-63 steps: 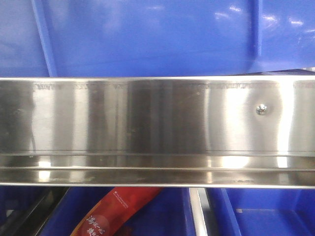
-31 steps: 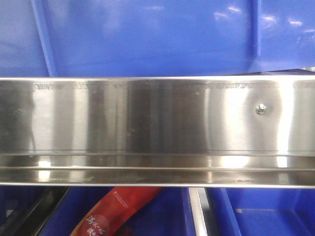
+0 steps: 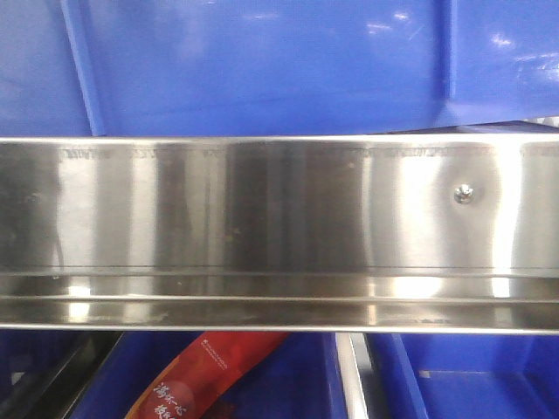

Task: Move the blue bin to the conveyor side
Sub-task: 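Close both grippers on opposite side walls of the blue bin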

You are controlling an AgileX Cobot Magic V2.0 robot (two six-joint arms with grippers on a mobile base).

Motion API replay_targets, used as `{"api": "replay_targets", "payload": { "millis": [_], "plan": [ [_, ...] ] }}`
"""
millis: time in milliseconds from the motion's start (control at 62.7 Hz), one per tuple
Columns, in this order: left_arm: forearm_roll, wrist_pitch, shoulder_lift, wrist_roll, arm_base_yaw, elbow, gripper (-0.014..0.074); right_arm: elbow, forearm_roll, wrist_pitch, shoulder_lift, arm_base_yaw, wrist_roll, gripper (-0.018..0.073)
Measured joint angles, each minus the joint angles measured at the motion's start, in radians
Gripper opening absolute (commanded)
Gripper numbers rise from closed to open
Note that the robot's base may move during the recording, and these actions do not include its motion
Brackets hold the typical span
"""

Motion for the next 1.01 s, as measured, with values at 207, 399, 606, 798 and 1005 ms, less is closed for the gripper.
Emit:
{"api": "replay_targets", "payload": {
  "millis": [207, 399, 606, 798, 1005],
  "plan": [
    [0.0, 0.011, 0.0, 0.0, 0.0, 0.0, -0.001, 0.0, 0.0, 0.0, 0.0, 0.0, -0.022, 0.0297],
    [0.0, 0.016, 0.0, 0.0, 0.0, 0.0, -0.001, 0.0, 0.013, 0.002, 0.0, 0.0, -0.025, 0.0297],
    [0.0, 0.023, 0.0, 0.0, 0.0, 0.0, -0.001, 0.0, 0.039, 0.002, 0.0, 0.0, -0.027, 0.0297],
    [0.0, 0.022, 0.0, 0.0, 0.0, 0.0, -0.001, 0.0, 0.041, 0.002, 0.0, 0.0, -0.044, 0.0297],
    [0.0, 0.022, 0.0, 0.0, 0.0, 0.0, -0.001, 0.0, 0.043, -0.056, 0.0, 0.0, -0.094, 0.0297]
  ]
}}
